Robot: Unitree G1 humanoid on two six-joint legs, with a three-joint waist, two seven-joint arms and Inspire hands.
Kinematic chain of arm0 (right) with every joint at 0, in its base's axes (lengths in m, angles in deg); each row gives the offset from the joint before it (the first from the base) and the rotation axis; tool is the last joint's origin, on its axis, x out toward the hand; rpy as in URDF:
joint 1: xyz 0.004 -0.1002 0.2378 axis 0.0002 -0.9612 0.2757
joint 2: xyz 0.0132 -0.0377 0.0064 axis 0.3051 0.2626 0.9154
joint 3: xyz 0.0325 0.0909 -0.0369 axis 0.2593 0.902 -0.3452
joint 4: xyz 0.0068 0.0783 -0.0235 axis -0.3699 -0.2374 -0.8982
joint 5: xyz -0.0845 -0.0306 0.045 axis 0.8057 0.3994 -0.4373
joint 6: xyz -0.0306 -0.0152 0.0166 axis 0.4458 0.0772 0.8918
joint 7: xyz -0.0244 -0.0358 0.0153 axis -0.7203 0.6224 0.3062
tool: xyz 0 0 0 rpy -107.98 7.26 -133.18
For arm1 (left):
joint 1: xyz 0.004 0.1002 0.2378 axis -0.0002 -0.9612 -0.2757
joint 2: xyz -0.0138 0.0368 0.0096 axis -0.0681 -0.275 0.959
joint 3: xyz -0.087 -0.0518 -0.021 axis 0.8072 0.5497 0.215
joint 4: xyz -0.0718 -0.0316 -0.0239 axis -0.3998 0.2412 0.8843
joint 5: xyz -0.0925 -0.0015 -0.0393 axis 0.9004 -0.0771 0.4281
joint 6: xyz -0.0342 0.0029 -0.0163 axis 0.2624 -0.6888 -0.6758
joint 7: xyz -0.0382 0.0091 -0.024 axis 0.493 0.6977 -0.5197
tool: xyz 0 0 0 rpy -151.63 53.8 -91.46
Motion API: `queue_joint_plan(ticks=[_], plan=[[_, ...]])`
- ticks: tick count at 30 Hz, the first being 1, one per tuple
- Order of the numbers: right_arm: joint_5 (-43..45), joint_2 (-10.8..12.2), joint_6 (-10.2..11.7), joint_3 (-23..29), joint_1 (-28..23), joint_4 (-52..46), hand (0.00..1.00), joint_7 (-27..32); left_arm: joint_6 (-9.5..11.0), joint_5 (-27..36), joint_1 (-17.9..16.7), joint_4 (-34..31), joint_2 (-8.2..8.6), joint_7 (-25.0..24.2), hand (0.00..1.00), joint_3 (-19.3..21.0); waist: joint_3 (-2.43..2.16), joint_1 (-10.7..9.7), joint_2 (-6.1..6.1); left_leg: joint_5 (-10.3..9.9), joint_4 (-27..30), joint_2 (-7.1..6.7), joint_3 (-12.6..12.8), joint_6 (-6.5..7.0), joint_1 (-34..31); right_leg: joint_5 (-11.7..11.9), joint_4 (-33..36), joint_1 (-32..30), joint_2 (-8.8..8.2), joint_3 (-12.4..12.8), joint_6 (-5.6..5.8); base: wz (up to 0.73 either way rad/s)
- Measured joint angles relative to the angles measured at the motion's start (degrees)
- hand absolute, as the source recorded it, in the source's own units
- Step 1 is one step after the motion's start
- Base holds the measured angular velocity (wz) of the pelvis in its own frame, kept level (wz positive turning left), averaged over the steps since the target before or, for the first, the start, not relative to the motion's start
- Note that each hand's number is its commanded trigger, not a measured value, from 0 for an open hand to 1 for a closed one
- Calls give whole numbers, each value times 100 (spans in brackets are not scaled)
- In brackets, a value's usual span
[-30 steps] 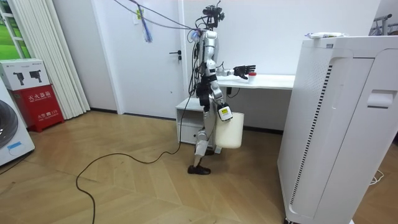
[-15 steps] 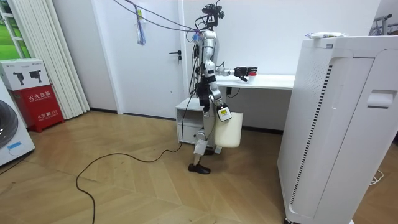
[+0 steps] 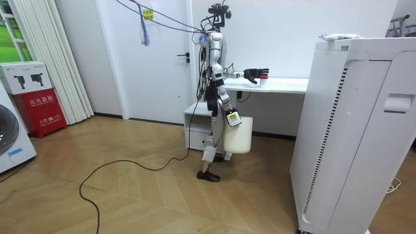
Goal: Pick garbage
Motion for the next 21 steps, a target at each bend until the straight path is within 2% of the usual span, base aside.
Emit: queue_joint_plan(ticks=[9,16,21], plan=[[5,3,64,-1,1,-1,100,10,40,-2,-12,-61,10,11,0,-2,20,-58,-11,5,-40,9,-5,-1,72,-1,-16,74,-6,-95,1,0],[78,15,60,12,-9,-2,100,4,41,-3,-13,216,42,50,0,168,61,-50,-77,4,-97,36,20,-1,127,-1,-7,62,-4,-107,0,-1],[79,16,49,10,-13,-3,100,4,38,24,-13,257,59,117,0,191,48,-46,-110,4,-103,36,31,-2,120,0,11,26,-1,-107,0,-1]])
